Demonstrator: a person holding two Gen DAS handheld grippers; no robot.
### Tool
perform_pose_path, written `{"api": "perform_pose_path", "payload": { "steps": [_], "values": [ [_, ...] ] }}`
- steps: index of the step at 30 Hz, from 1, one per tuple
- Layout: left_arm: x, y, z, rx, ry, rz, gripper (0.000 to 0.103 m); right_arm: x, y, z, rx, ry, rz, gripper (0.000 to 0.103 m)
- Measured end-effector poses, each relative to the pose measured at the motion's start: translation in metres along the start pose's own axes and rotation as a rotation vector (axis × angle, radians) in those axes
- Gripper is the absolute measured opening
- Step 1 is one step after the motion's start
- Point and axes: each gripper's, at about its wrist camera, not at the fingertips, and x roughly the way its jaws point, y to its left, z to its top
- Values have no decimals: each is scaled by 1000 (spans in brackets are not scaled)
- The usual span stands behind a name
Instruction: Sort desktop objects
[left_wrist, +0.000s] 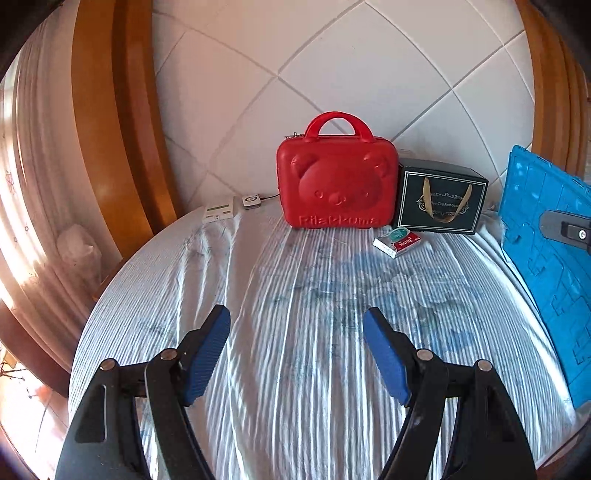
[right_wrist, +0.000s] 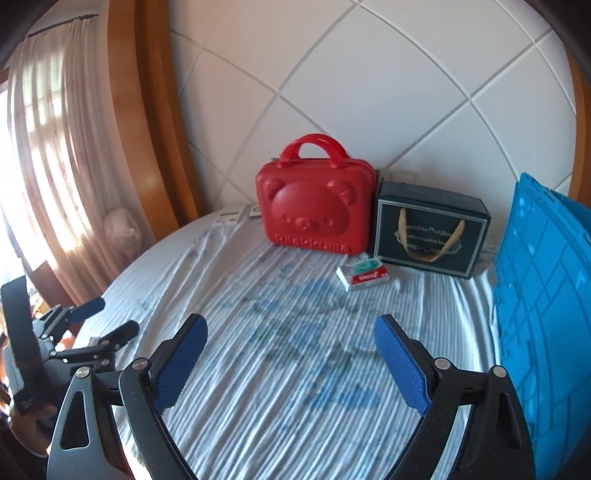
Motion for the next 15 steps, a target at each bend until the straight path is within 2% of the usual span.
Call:
{"api": "perform_pose_path", "payload": {
  "steps": [4,10,15],
  "values": [
    [14,-14,1,16,-11,-9,74,22,-24,-1,38,13,-34,93],
    [38,-22,13,55,-20,-84,74,41,-39,-6,82,67,-111,93],
    [69,-23,34,172,-3,-163,74,48,-50,-12,193,81,-209,93]
  ]
}}
